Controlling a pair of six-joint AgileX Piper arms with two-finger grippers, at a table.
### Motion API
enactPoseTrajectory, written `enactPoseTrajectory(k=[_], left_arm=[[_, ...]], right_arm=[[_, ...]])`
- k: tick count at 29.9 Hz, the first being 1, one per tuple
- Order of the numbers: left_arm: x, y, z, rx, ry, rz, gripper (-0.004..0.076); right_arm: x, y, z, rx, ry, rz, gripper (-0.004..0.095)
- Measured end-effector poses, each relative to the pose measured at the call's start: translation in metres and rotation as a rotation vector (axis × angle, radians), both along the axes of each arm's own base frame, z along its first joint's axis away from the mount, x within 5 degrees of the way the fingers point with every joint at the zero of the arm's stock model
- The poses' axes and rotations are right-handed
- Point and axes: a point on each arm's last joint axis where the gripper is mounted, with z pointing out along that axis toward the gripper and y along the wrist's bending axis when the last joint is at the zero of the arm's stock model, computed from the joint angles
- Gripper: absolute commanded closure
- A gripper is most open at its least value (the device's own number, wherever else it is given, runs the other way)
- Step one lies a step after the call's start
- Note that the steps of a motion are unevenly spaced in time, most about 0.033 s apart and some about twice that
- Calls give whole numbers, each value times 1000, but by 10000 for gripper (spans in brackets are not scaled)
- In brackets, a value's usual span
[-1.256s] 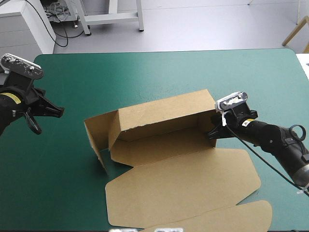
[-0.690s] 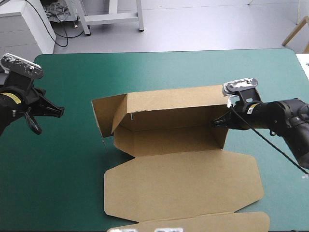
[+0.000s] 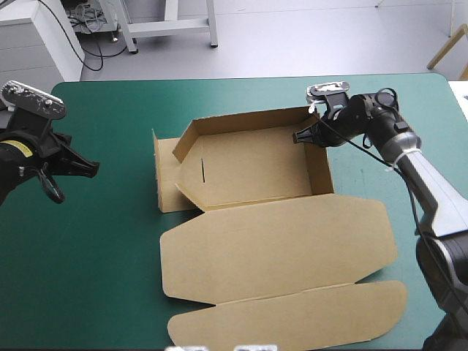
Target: Fold the box
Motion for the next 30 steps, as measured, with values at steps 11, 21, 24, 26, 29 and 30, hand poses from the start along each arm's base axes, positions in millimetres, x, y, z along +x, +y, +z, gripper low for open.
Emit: enactPoseTrajectory(k=[11,21,24,26,29,30], left_arm=[[-2,0,-2,-3,30,1,714],[-2,0,-3,-2,41,1,715],[-2,0,-3,-2,42,2,715],[-2,0,-3,-2,42,2,715],[-2,0,-3,-2,42,2,715],[-2,0,-3,-2,42,2,719]], right_arm=[[27,10,5,-10,20,32,193],[4,4,78,-18,-25,57,193],[-10,0,100,-13,-73,49,193],[-19,-3,112,-7,-98,47,193],[-25,-4,119,-3,-114,46,193],[-25,-4,120,-4,-114,46,193]])
